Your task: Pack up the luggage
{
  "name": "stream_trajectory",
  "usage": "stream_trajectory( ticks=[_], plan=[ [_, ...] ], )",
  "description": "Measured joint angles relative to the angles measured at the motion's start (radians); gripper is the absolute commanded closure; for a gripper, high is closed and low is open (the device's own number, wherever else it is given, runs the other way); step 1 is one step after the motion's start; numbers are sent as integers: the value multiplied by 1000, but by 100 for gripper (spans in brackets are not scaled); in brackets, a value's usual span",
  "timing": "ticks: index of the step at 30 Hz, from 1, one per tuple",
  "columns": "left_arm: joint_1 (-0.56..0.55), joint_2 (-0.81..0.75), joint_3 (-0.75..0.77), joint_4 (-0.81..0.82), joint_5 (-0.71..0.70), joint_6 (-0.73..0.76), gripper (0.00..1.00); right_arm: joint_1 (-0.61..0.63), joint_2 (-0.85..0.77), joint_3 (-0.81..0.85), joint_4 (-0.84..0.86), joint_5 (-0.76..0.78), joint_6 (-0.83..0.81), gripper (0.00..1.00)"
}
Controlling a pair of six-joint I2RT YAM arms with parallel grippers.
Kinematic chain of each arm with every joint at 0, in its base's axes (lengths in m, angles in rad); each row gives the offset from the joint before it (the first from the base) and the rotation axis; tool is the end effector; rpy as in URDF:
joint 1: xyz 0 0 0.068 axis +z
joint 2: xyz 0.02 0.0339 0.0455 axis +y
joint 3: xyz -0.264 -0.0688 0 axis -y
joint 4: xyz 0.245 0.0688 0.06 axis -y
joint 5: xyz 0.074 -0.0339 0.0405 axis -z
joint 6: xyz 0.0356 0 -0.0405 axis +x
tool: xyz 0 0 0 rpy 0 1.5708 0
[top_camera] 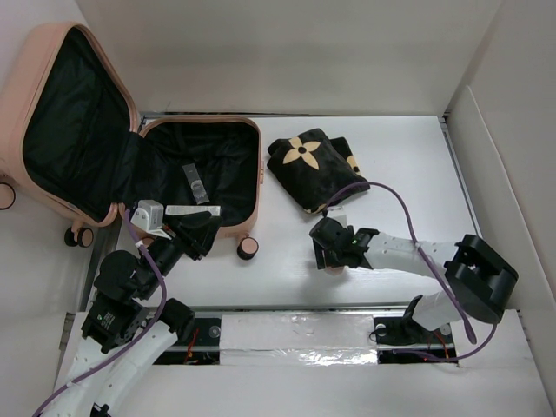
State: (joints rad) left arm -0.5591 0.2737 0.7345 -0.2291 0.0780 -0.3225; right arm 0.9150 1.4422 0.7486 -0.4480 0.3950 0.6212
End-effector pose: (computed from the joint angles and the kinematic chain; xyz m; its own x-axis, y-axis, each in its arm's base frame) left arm 0.0538 -0.0369 0.3727 -0.0033 -0.3706 -0.9288 0.6242 0.7248 -0.2915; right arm 0.1678 0.1956 0.1677 -0.8198 -0.1846 -0.5420 -0.1927 0.9803 -0.0423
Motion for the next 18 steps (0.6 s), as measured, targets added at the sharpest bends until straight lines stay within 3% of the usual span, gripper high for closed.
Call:
stream_trajectory(
  ticks=[6, 11, 16, 18],
  plan=[
    [0, 0, 0, 0, 0, 0, 64, 37, -49, 64, -60, 11, -47, 59],
    [0, 0, 0, 0, -1, 0, 64, 69, -42, 356, -32, -8, -152, 57],
    [0, 5, 0, 0, -5, 0, 64, 69, 183, 740, 72, -39, -291, 56],
    [0, 11, 0, 0, -10, 0, 64, 68, 349, 942, 98, -59, -340, 56]
  ],
)
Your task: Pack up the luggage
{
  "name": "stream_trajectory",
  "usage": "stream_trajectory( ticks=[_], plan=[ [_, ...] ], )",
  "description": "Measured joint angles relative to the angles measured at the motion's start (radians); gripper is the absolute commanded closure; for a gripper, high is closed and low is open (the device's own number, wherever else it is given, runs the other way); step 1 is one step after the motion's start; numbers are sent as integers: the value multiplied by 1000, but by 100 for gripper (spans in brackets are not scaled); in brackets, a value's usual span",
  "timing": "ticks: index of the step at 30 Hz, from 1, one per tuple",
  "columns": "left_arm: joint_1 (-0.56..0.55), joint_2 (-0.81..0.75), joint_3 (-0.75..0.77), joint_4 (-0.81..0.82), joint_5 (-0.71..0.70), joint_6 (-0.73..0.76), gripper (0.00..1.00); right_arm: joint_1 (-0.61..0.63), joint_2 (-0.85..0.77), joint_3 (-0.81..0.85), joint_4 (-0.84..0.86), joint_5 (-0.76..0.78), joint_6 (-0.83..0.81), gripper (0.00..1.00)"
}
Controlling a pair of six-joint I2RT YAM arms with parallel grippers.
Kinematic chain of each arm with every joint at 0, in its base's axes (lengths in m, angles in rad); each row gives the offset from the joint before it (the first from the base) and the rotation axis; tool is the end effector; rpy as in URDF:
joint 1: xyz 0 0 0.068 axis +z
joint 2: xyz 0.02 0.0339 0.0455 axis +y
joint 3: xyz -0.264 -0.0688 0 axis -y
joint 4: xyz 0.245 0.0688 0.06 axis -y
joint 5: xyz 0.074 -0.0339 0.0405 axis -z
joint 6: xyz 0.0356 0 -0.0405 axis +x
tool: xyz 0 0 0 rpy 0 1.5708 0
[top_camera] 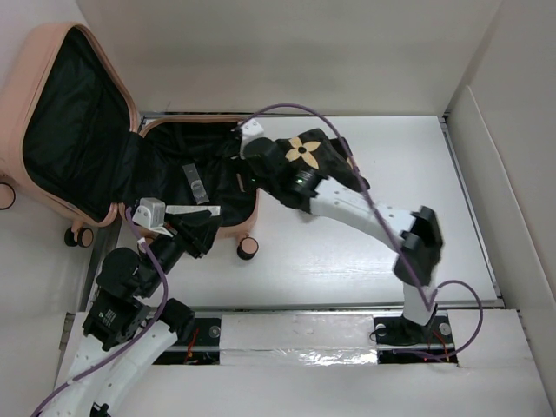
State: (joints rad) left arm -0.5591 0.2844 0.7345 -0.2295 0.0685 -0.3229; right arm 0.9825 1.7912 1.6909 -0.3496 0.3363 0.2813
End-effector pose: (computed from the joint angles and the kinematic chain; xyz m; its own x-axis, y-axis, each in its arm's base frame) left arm 0.0563 -0.0381 0.3722 -0.0100 -0.3672 -0.9301 0.6144 0.7316 -0.2954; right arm 0.2453 0.3465 0.3595 -0.4041 -0.1335 -0.9049 -0.5290 0.8412 0.1121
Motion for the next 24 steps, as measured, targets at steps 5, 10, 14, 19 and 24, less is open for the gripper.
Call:
stream_trajectory(
  ticks=[5, 10, 14, 19, 24],
  plan=[
    [0, 22, 0, -1, -24, 0, 64, -5, 451, 520, -24, -47, -117, 55],
    [5, 48, 0, -9, -82, -11, 63, -34, 792, 861, -82, -68, -178, 37],
    [7, 64, 0, -15, -140, -29, 57, -98, 795, 739, -49, -149, -153, 8],
    [31, 111, 0, -8, -148, -53, 55, -158, 727, 621, 20, -282, -139, 0],
    [33, 202, 3, 25, -106, -85, 81, -175, 487, 424, 70, -338, -178, 35]
  ],
)
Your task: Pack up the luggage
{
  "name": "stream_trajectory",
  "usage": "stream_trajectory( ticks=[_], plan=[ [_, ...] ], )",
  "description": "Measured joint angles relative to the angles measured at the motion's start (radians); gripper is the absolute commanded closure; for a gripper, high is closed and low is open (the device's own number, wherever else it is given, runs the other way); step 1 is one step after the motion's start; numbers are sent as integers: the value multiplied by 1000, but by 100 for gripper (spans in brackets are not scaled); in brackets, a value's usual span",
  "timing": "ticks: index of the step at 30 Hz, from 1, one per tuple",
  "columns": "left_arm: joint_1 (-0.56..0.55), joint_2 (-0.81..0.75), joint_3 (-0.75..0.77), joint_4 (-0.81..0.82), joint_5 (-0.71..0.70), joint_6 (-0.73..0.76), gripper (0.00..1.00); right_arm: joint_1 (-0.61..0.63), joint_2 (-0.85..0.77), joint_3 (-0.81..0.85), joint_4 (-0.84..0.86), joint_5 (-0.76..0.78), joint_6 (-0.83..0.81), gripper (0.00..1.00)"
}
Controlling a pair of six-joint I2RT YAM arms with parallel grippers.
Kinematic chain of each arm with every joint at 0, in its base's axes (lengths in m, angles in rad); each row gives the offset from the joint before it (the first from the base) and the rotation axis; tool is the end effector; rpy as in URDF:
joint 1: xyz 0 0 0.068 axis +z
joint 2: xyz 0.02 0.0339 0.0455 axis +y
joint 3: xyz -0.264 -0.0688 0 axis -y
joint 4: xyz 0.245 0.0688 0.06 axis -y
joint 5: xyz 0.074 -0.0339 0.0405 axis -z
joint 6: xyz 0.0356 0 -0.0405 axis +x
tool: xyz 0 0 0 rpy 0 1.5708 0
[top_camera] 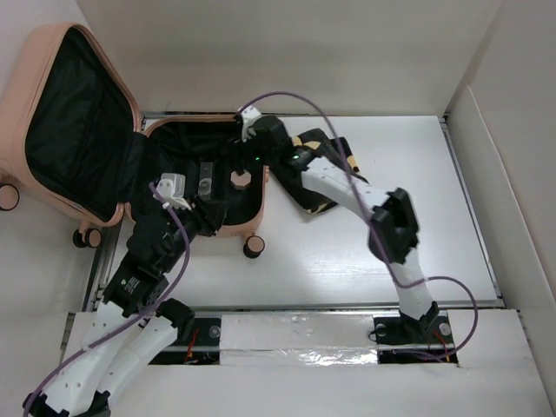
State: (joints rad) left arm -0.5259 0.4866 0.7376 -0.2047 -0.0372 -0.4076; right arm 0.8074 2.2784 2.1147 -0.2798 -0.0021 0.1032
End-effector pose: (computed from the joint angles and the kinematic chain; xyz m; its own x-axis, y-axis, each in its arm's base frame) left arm 0.1032 -0.0584 0.3610 -0.1494 -0.3713 -0.9164 0.4469 0.8014 -0.3976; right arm 0.3747 0.3917 0.2864 -0.3697 -0.2373 -0.8984 -0.6894 0.7183 0.0939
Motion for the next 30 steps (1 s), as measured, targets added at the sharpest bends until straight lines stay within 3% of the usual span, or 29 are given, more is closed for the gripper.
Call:
stream_trajectory(
  ticks=[2, 4, 7, 10, 11, 13, 14, 15, 17, 19, 25, 30],
  plan=[
    [0, 58, 17, 14, 21, -18, 92, -19, -171, -147, 50, -31, 0, 71],
    [-2, 142, 53, 45, 40, -41, 100, -63, -362, -326, 154, -66, 13, 82],
    [-28, 304, 124, 123, 47, -79, 100, -175, -655, -601, 298, -96, 39, 84],
    [-53, 497, 181, 223, 68, -127, 100, -298, -882, -830, 391, -84, 64, 73],
    [-62, 561, 194, 253, 62, -142, 100, -325, -947, -911, 413, -79, 72, 64],
    [-100, 708, 217, 278, 16, -161, 81, -349, -1060, -1063, 434, -73, 89, 47],
    [-132, 781, 242, 270, -27, -168, 70, -356, -1108, -1138, 443, -74, 99, 30],
    [-166, 854, 276, 257, -69, -173, 47, -362, -1147, -1203, 442, -75, 110, 23],
    [-212, 969, 341, 236, -138, -193, 28, -376, -1204, -1305, 435, -81, 115, 8],
    [-257, 1121, 440, 234, -180, -237, 2, -391, -1248, -1373, 414, -86, 120, 0],
    [-258, 1341, 572, 199, -288, -414, 1, -442, -1414, -1479, 353, -114, 113, 0],
    [-249, 1431, 601, 166, -357, -553, 1, -496, -1544, -1490, 317, -171, 92, 0]
  ],
)
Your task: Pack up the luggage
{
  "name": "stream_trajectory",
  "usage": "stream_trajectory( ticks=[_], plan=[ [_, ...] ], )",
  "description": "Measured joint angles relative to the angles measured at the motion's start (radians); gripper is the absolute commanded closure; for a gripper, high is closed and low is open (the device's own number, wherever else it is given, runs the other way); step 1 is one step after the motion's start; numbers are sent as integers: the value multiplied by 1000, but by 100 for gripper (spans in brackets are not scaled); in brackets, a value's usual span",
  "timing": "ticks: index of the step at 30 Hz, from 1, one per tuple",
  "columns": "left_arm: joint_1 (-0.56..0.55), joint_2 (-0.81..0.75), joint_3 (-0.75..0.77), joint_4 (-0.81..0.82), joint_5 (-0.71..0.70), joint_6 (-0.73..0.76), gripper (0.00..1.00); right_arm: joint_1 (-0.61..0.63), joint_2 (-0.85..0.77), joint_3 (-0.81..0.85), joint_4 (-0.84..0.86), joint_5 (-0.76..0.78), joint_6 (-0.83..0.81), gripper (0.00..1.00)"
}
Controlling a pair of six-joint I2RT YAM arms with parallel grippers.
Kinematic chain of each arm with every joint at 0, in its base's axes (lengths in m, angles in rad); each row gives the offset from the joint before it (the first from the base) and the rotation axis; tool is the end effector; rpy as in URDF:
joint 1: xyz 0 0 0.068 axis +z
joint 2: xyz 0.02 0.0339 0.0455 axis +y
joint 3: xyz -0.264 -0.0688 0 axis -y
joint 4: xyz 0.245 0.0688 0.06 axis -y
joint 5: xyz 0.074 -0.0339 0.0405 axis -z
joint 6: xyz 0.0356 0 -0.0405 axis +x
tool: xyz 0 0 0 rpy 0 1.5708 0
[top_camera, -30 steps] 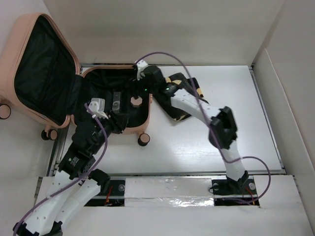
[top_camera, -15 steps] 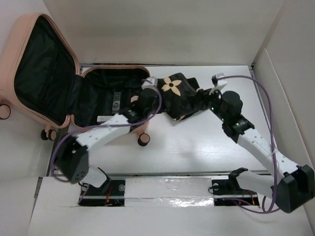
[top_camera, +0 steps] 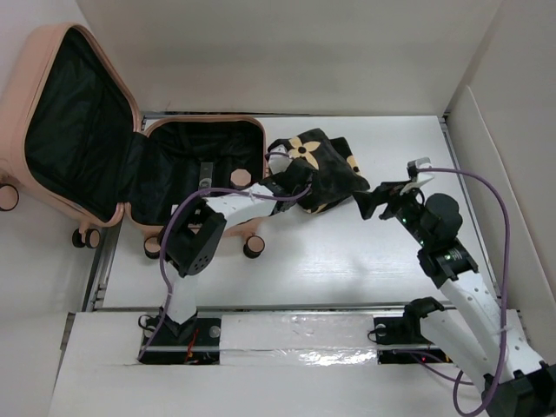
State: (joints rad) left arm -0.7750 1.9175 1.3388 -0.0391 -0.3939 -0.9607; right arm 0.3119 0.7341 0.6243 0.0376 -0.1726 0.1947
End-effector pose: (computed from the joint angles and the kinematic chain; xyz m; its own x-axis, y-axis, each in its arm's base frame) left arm 0.3202 -0.2944 0.2161 -0.5835 -0.4879 -0.6492 -0.0970 0.8356 -0.5407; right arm 0.1722 0.0619 0.3153 -0.1574 0.1495 -0.9762 -0.4433 0.8726 0.2051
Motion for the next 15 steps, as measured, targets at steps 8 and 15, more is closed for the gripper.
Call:
stream_trajectory(
  ticks=[8, 15],
  plan=[
    [31, 168, 154, -49, -18, -146, 1, -16, -94, -29, -19, -90, -11, 0],
    [64, 281, 286, -91, -21, -222, 6, 14, -90, -35, -32, -116, -19, 0]
  ],
)
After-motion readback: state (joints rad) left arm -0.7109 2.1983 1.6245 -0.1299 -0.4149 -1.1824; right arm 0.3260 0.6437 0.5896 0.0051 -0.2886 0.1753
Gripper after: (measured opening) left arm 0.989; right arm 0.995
